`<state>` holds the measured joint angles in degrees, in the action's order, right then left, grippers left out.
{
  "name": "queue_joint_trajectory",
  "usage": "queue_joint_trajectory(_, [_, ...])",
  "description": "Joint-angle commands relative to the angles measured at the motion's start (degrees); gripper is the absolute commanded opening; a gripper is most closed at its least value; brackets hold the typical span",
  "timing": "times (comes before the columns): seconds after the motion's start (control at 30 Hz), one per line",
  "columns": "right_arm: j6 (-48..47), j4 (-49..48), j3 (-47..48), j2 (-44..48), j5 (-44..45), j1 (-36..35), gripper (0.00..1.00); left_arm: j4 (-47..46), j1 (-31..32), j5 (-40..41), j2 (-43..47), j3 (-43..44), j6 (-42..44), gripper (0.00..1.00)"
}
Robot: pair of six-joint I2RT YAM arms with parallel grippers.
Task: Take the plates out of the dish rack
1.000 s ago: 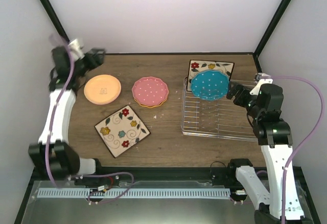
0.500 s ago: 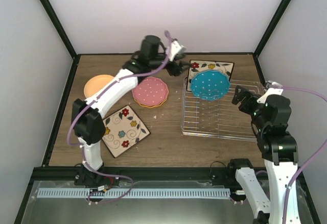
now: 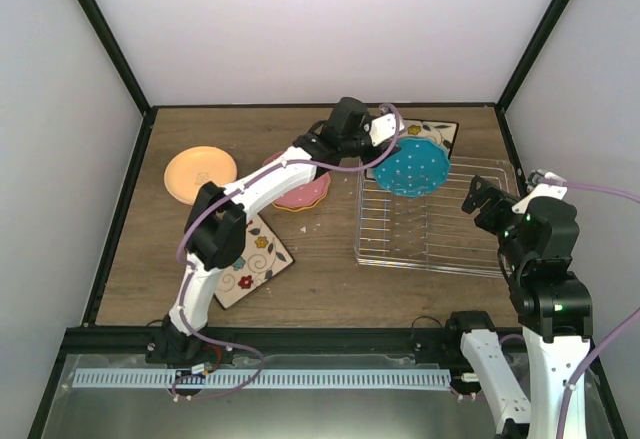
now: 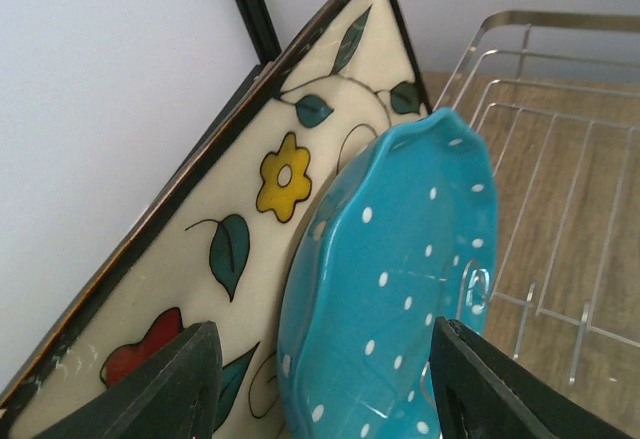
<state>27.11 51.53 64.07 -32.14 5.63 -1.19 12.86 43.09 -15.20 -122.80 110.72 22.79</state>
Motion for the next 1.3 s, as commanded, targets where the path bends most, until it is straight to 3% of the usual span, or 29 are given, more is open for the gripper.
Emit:
queue_joint_trajectory(0.0, [0.2,1.5,2.9,-0.2,1.6,0.3,1.00,-1.4,0.8,2.8,-2.2,3.6,2.6,0.59])
queue_joint_trajectory(0.67, [-0.5,5.0,6.9,-1.1,2.1,0.3,1.00,-1.1,0.9,4.1,-11.4,7.5,3.2,0.55])
queue_joint_trajectory(0.77, [-0.6,5.5,7.6,-1.4,2.0,0.3,1.00,-0.7,1.1,4.5,-12.5,8.4,2.6,0.45])
queue_joint_trajectory(0.97, [-0.6,6.4,8.1,-1.3,2.1,0.3,1.00,-1.1,1.8,6.0,-12.1,8.4,1.7,0.06])
queue_joint_trajectory(1.27, [-0.5,5.9,6.3,-0.5,1.3,0.3,1.00,-2.7,2.8,8.4,-6.2,9.7,-0.9,0.04])
